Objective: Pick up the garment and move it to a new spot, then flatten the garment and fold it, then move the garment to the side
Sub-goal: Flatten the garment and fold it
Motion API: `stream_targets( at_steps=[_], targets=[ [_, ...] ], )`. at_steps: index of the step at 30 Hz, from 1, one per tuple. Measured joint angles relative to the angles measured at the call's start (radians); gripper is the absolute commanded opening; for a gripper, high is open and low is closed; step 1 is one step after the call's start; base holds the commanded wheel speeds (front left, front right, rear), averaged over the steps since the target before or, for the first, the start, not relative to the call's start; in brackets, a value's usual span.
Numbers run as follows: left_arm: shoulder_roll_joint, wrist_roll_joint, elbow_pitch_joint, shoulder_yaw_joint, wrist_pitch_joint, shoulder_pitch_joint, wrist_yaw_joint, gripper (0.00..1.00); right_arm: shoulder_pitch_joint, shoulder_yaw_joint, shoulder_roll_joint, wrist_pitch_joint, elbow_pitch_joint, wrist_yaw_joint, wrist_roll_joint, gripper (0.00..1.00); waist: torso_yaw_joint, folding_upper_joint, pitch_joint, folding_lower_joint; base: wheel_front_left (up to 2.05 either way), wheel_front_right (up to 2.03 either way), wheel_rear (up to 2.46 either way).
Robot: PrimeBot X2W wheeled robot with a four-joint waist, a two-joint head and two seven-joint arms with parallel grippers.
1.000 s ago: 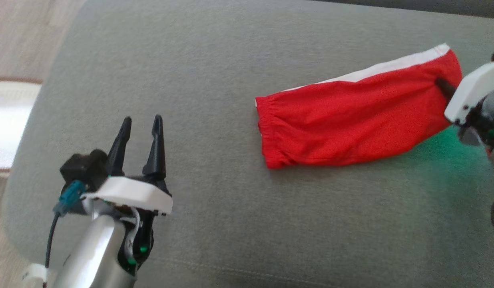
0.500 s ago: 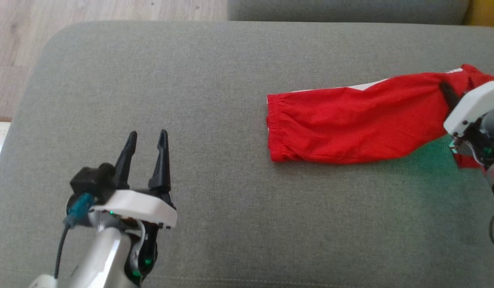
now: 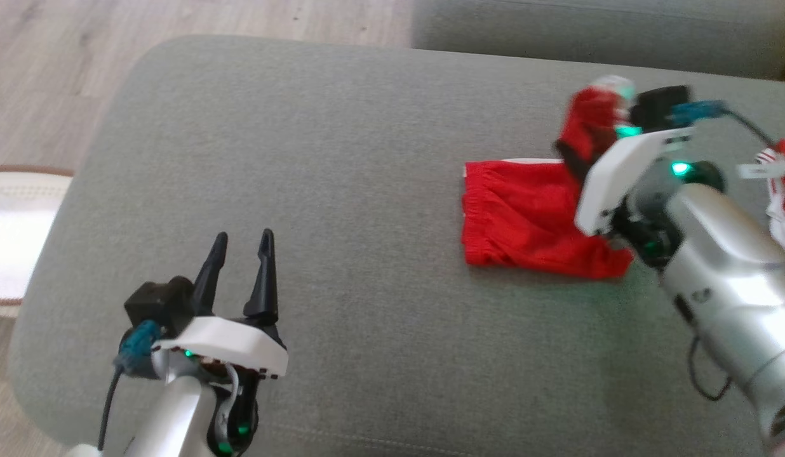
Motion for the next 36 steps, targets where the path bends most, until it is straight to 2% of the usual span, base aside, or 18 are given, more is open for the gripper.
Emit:
stream_targets(
  at_steps=[4,12,13,14,15,16,17,23,27,31,36],
  targets=[
    [-0.013,0.005,0.01,0.0,0.0,0.0,-0.009,1.0,0.0,0.025,0.045,0.027,0.023,0.0,-0.016,0.0,0.032,0.0,0.002,0.0,0.0,0.0,0.0],
    [-0.033,0.006,0.028,0.002,0.0,-0.001,-0.016,1.0,0.0,0.041,0.089,0.068,0.103,0.0,-0.033,0.0,0.072,0.0,0.023,0.0,0.0,0.0,0.0],
    [-0.037,0.006,0.03,0.004,0.0,-0.001,-0.017,1.0,0.0,0.043,0.093,0.068,0.112,0.0,-0.036,0.13,0.074,0.0,0.026,0.0,0.0,0.0,0.0],
    [-0.039,0.006,0.033,0.005,0.0,-0.002,-0.017,1.0,0.0,0.044,0.1,0.068,0.118,0.0,-0.038,0.34,0.075,0.0,0.029,0.0,0.0,0.0,0.0],
    [-0.04,0.006,0.034,0.007,0.0,-0.002,-0.018,1.0,0.0,0.044,0.106,0.068,0.123,0.0,-0.038,0.45,0.076,0.0,0.032,0.0,0.0,0.0,0.0],
    [-0.043,0.01,0.035,0.008,0.0,-0.002,-0.018,1.0,0.0,0.049,0.111,0.07,0.125,0.0,-0.038,0.86,0.075,0.0,0.034,0.0,0.0,0.0,0.0],
    [-0.044,0.013,0.037,0.012,0.0,-0.002,-0.018,1.0,0.0,0.053,0.115,0.071,0.124,0.0,-0.038,1.0,0.072,0.0,0.035,0.0001,0.0,0.0,0.0],
    [-0.048,0.024,0.035,0.042,0.0,-0.004,-0.026,1.0,0.002,0.04,0.137,-0.008,0.054,0.0,0.01,1.0,0.04,0.0,0.026,0.0001,0.0,0.0,0.0],
    [-0.052,0.043,-0.003,0.083,0.0,-0.004,-0.035,1.0,0.002,-0.009,0.119,-0.09,-0.031,0.0,0.066,1.0,0.008,0.0,0.011,0.0,0.0,0.0,0.0],
    [-0.052,0.085,-0.034,0.105,0.0,0.001,-0.036,1.0,0.003,-0.047,0.029,-0.177,-0.071,0.0,0.054,1.0,-0.031,0.0,-0.005,0.0,0.0,0.0,0.0],
    [-0.053,0.132,-0.056,0.13,0.0,0.035,-0.053,1.0,0.024,-0.1,-0.077,-0.221,-0.043,0.0,0.015,1.0,-0.072,0.0,-0.023,0.0,0.0,0.0,0.0]
  ],
)
